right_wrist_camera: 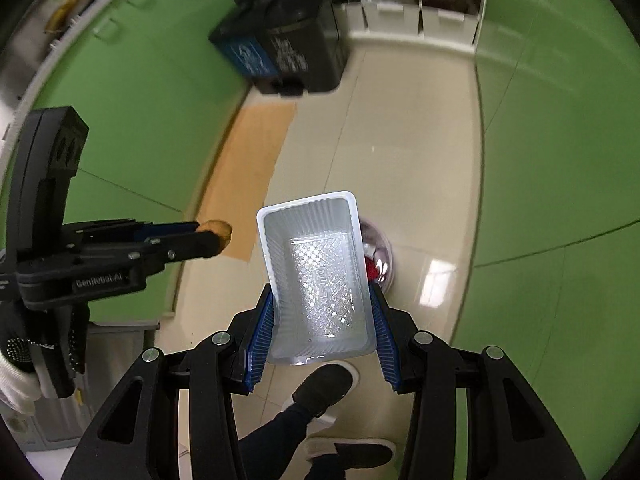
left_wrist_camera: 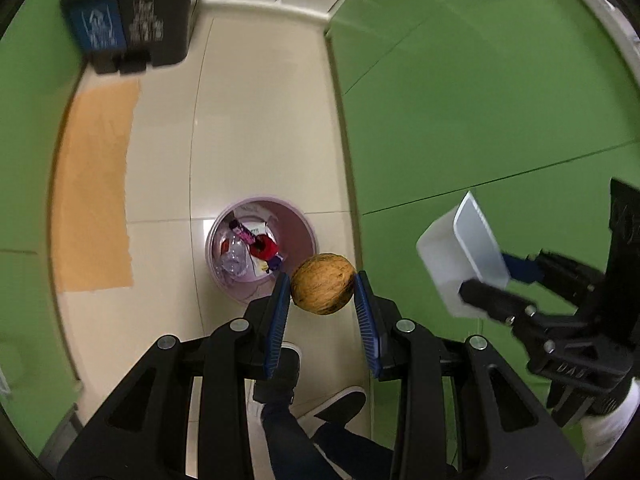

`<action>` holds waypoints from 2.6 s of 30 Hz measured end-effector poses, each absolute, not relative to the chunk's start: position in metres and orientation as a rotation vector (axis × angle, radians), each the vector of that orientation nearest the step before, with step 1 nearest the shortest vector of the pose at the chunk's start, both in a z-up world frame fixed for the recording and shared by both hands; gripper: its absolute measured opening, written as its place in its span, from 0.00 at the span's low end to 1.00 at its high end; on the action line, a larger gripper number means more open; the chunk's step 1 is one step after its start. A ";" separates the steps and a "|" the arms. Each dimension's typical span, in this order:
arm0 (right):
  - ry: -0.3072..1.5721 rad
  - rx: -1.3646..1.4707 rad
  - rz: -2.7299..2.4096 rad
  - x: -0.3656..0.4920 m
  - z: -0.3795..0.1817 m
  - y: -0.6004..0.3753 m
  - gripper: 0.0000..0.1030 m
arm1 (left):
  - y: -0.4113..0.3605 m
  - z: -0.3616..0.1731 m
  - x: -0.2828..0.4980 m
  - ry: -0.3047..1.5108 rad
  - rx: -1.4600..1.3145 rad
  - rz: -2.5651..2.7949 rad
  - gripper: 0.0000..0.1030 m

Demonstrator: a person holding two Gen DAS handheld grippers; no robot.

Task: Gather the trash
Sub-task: 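Carry ball and white tray over the pink bin and open both tools, then move both open tools back to the counter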

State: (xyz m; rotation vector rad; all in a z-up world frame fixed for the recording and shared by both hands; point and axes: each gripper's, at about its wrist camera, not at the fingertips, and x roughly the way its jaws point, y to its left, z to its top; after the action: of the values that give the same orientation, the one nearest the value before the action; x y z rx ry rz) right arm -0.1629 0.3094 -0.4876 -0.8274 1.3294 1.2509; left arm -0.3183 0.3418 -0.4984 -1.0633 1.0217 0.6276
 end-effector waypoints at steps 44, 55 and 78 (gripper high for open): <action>1.433 -0.809 1.196 -0.164 -0.552 0.305 0.94 | 0.374 -0.520 -0.342 0.921 -1.163 0.715 0.97; 1.364 -0.687 1.184 -0.154 -0.403 0.279 0.94 | 0.338 -0.387 -0.328 0.897 -1.084 0.692 0.97; 1.036 -0.298 0.945 -0.084 -0.077 0.089 0.94 | 0.240 -0.071 -0.208 0.812 -0.701 0.424 0.97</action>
State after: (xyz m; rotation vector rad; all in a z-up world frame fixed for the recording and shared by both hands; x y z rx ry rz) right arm -0.0836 0.0891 -0.0772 -0.2979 1.0361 0.9451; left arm -0.2081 0.2401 -0.0710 -0.7012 0.8119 0.4240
